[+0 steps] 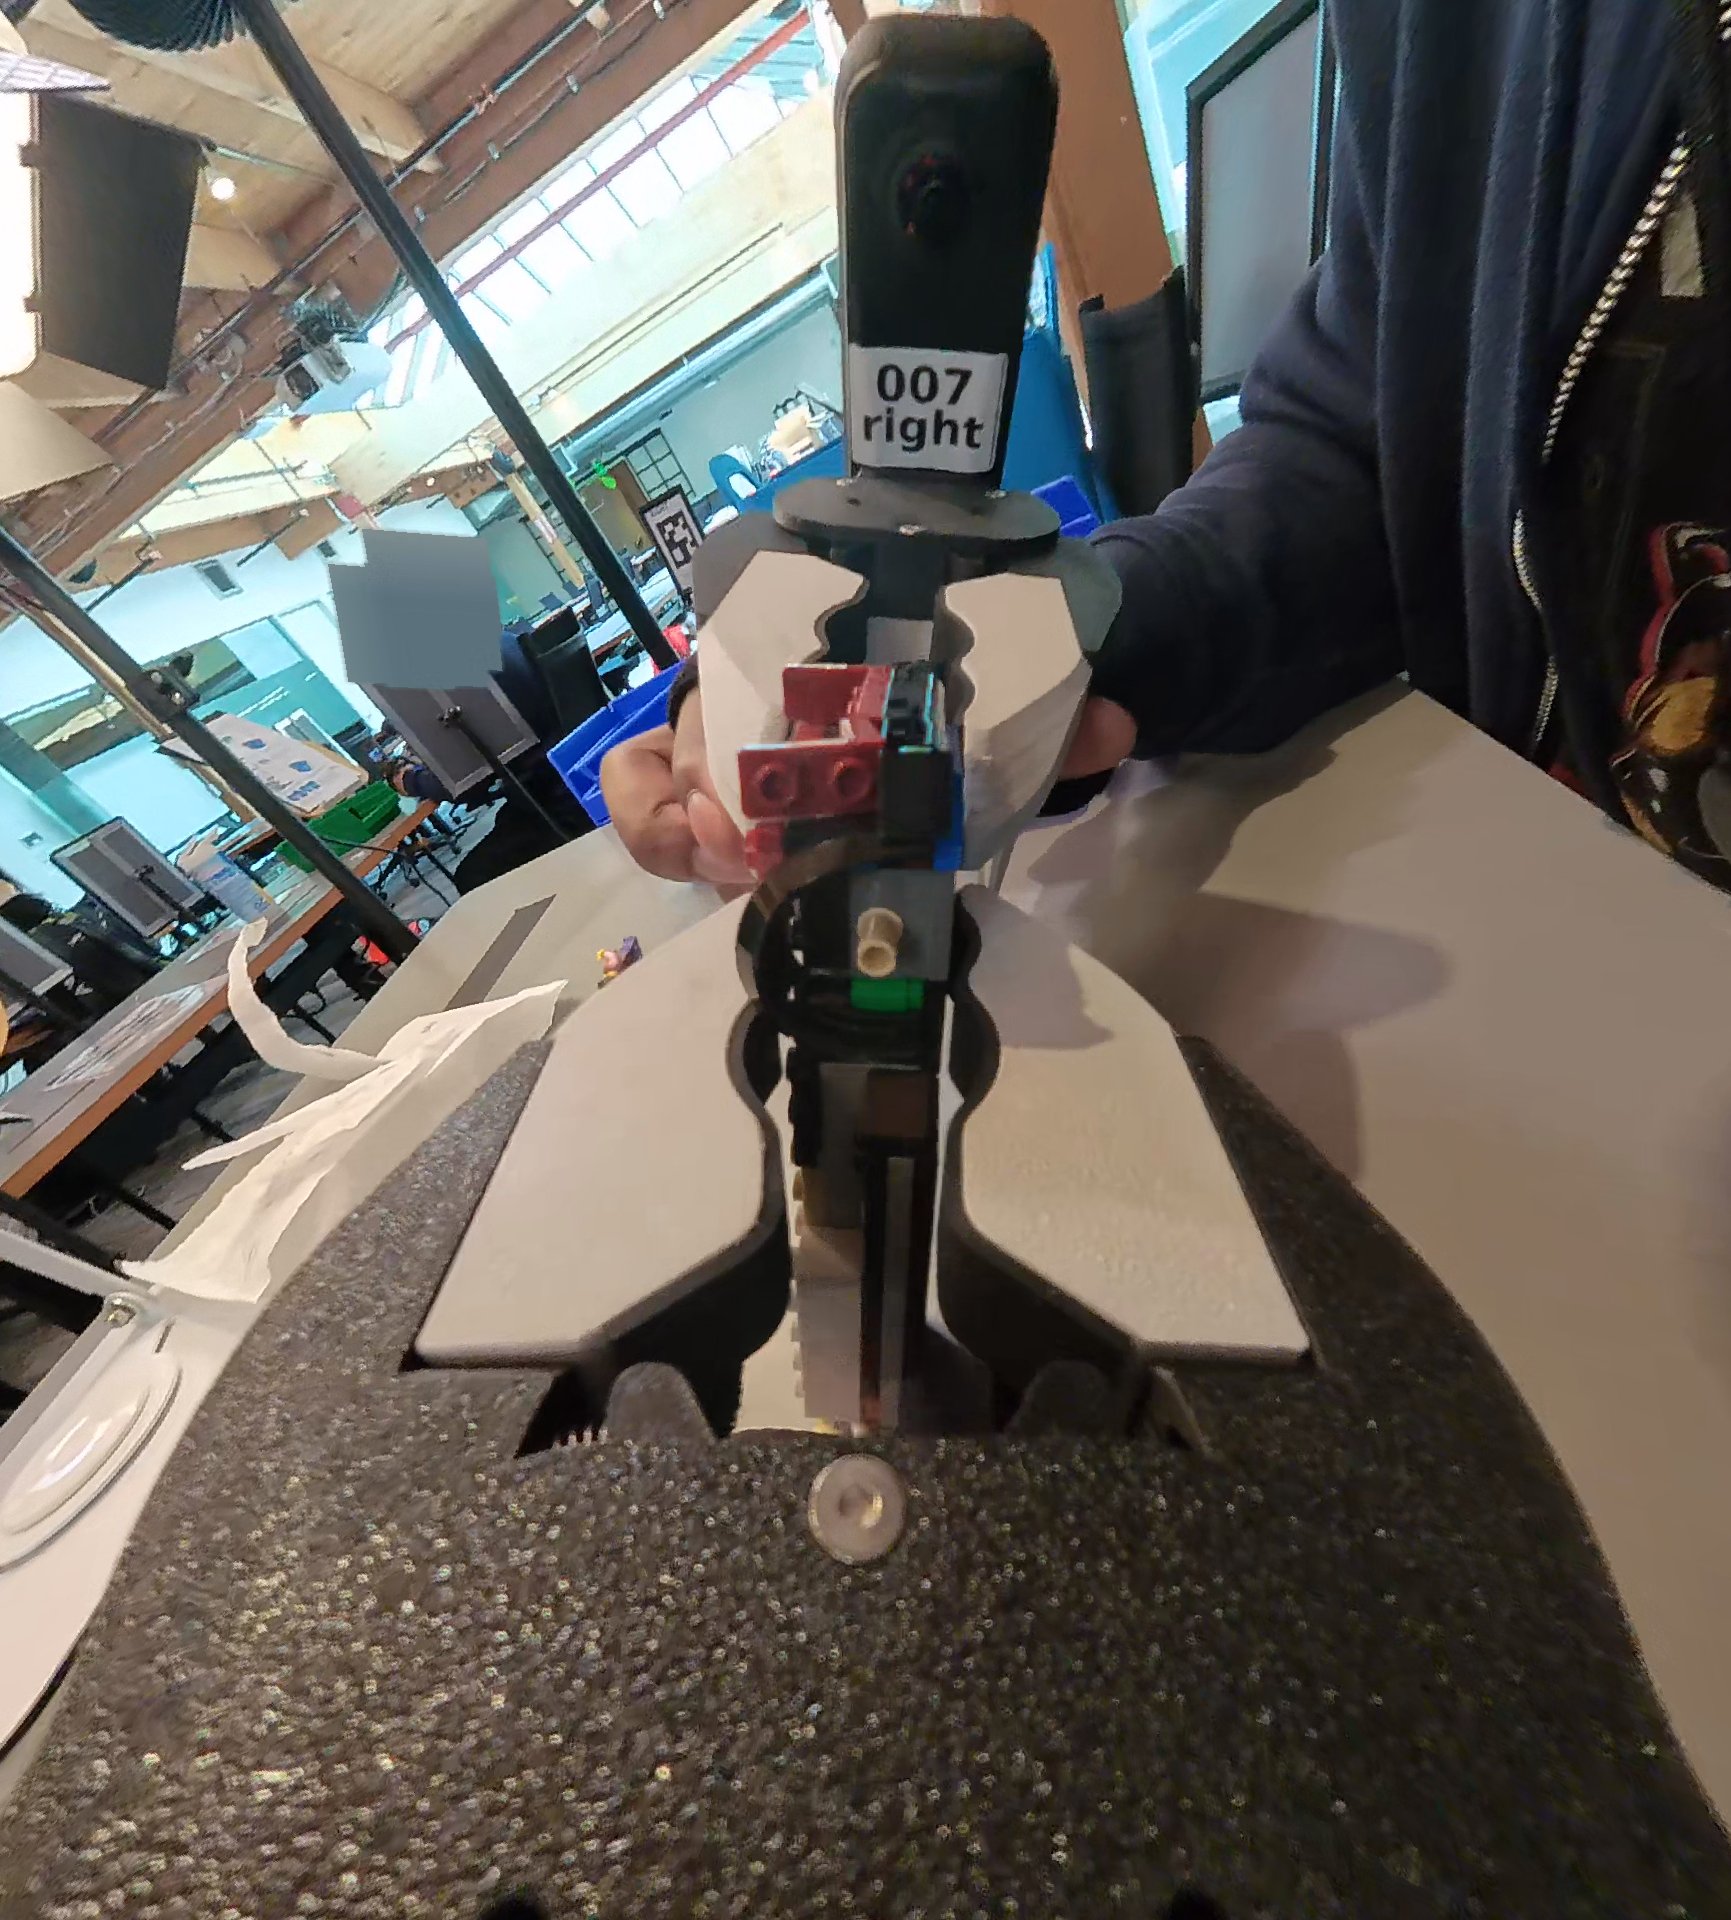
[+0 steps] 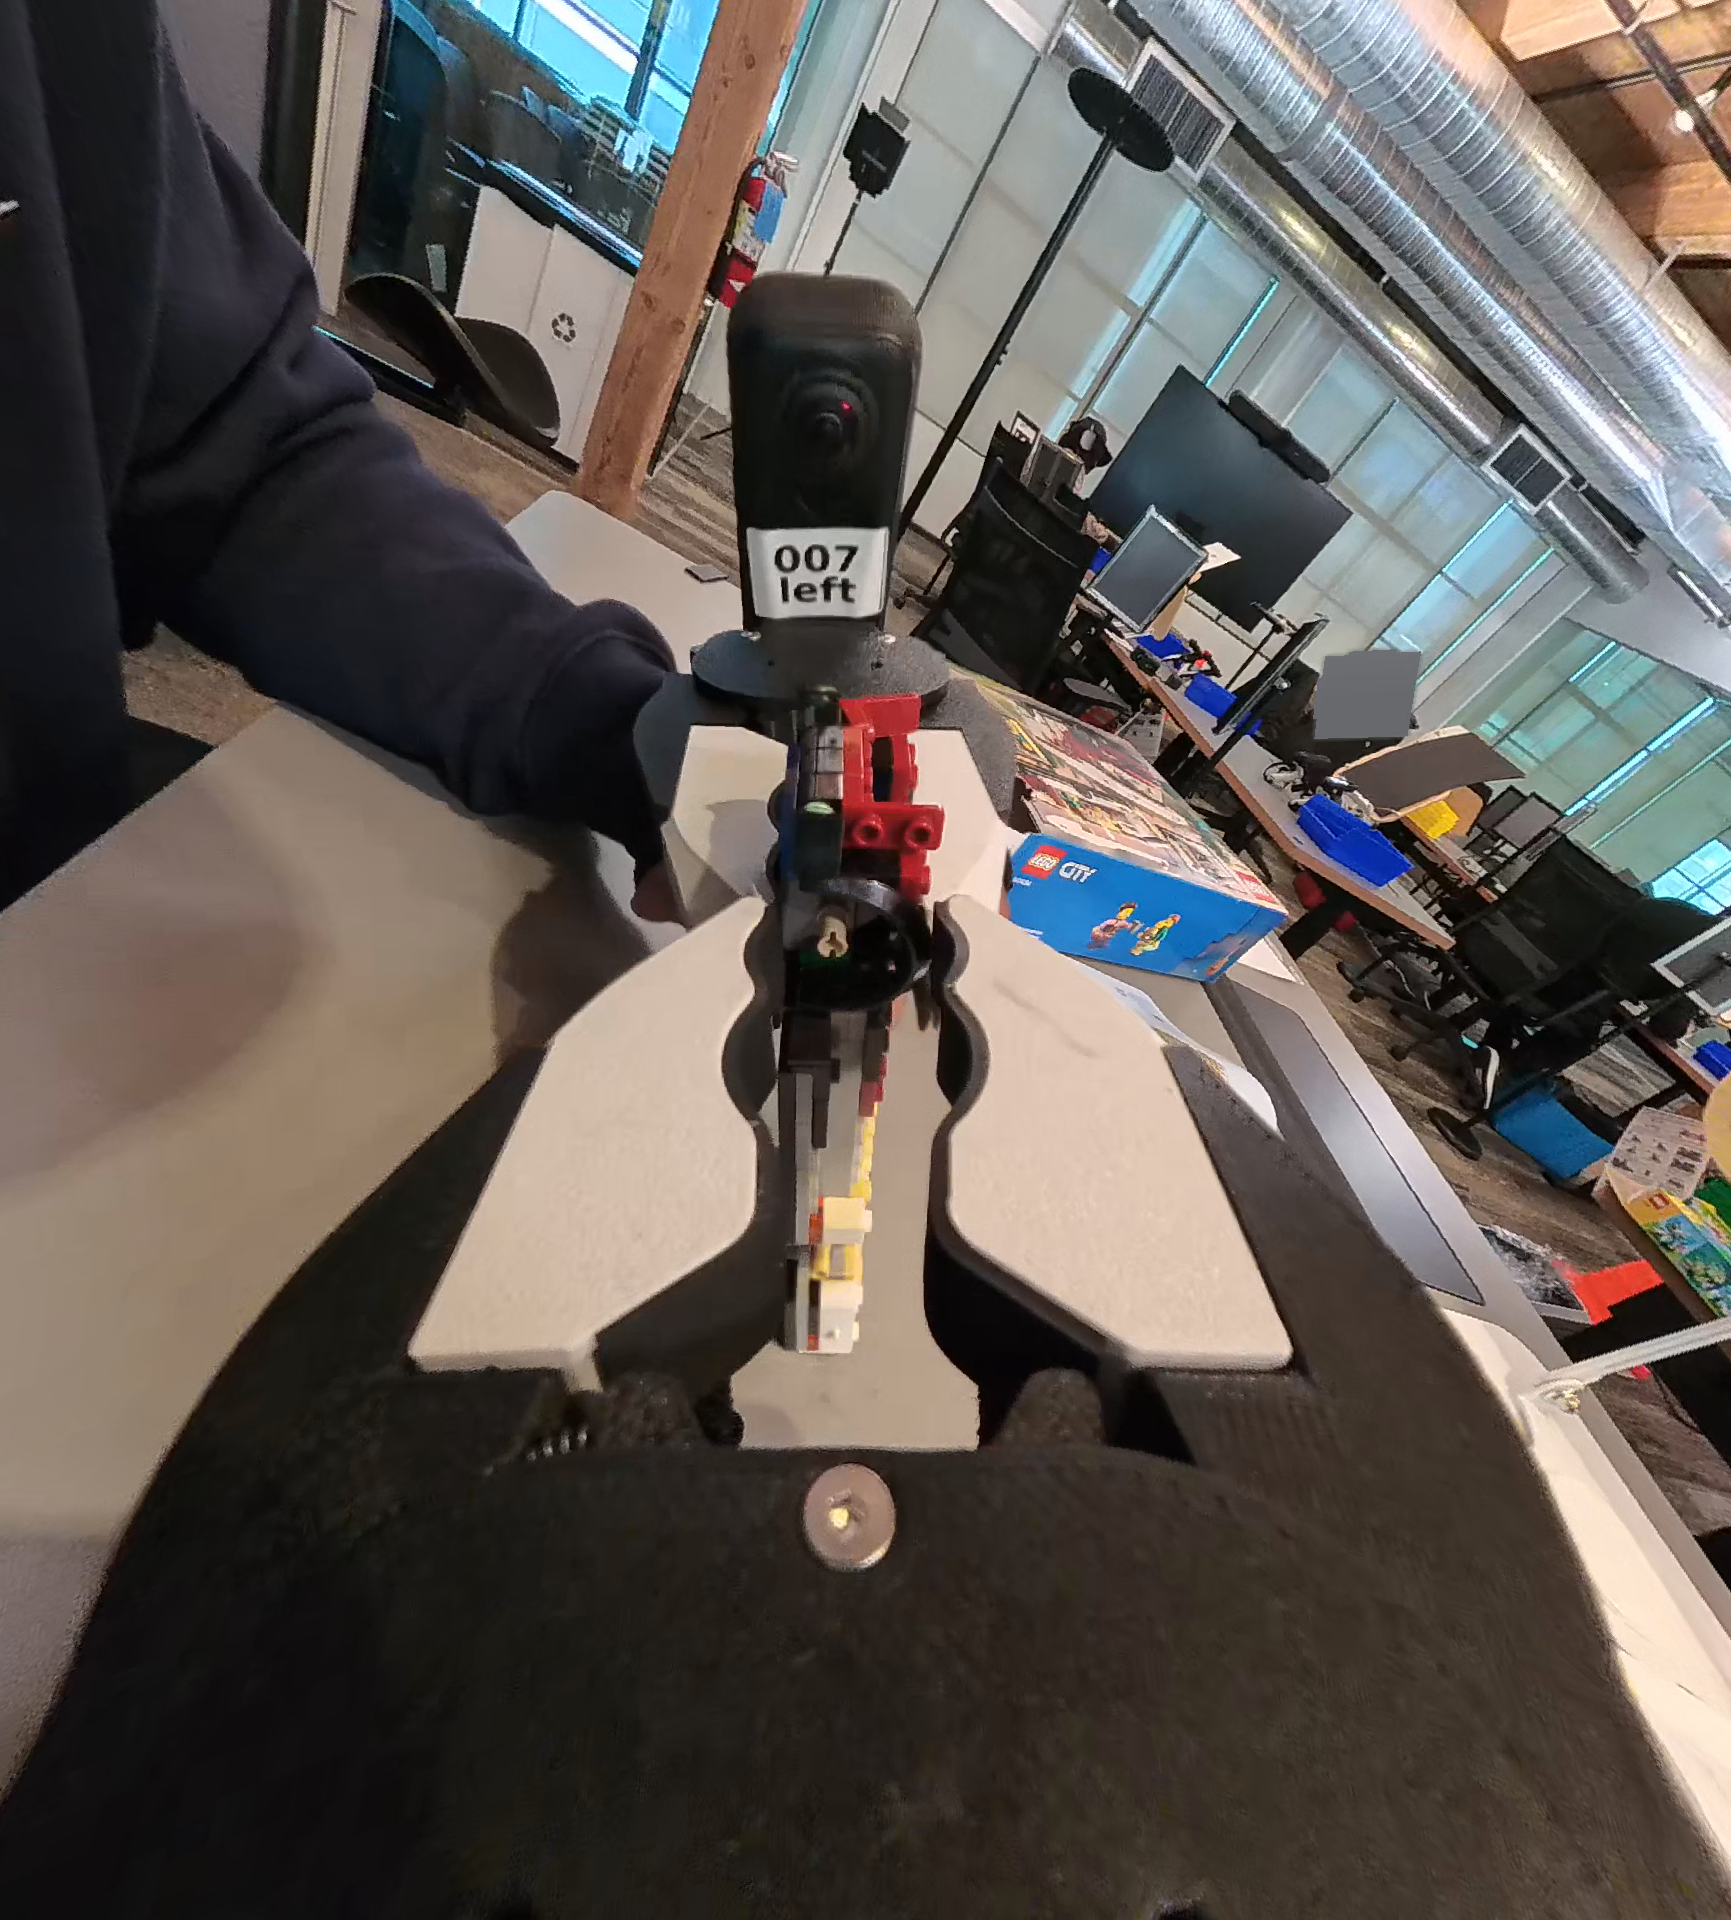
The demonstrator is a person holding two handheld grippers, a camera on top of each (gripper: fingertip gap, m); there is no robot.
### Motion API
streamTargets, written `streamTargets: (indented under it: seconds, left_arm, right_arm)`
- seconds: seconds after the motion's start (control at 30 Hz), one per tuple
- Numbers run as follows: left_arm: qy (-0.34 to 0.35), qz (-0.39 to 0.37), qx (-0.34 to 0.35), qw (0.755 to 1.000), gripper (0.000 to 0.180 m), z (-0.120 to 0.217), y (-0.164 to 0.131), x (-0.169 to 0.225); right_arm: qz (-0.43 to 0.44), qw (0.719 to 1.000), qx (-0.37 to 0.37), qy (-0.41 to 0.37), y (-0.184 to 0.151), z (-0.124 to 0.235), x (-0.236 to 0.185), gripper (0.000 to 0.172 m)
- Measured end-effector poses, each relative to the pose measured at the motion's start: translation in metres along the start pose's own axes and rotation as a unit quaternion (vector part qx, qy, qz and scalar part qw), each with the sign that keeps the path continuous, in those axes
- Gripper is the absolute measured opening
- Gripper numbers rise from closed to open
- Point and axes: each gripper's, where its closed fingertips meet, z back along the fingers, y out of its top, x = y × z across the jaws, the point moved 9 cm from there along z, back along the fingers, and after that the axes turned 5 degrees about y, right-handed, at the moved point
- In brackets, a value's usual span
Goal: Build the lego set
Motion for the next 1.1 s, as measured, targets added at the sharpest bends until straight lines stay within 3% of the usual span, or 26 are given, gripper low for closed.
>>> streamTargets:
  seconds: [0.17,0.37,0.53,0.83,1.1]
  left_arm:
    - [0.005,-0.004,-0.009,1.0,0.032,0.004,0.001,-0.001]
    - [-0.056,-0.001,0.017,0.998,0.025,0.005,0.004,0.005]
    - [-0.074,-0.011,0.028,0.997,0.025,0.006,0.007,0.009]
    - [-0.065,0.03,0.09,0.993,0.024,0.015,0.013,0.003]
    - [-0.059,0.08,0.083,0.992,0.024,0.009,0.007,-0.001]
  right_arm:
    - [0.008,1.0,0.0,-0.004,0.0,0.0,-0.001,0.026]
    - [0.01,0.999,0.02,0.028,0.005,0.0,-0.007,0.027]
    - [-0.001,0.998,0.015,0.055,0.005,0.002,-0.008,0.039]
    - [-0.036,0.998,0.009,0.053,0.0,0.002,-0.004,0.041]
    - [-0.069,0.996,-0.041,0.04,-0.01,-0.01,-0.003,0.031]
